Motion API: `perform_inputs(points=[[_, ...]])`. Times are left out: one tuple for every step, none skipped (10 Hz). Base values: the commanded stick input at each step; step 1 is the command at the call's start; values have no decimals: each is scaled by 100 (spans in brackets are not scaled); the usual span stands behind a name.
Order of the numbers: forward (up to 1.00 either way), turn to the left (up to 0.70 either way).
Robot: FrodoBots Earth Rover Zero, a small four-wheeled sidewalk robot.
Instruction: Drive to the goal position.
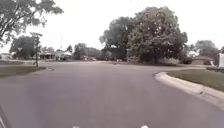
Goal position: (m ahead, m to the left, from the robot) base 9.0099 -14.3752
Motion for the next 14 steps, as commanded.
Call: perform_inputs(points=[[70, 0], [70, 0], [70, 0], [70, 0], [70, -35], [70, -35], [70, -35], [70, -35], [70, -10], [70, 0], [70, 0], [70, 0], [70, 0], [70, 0]])
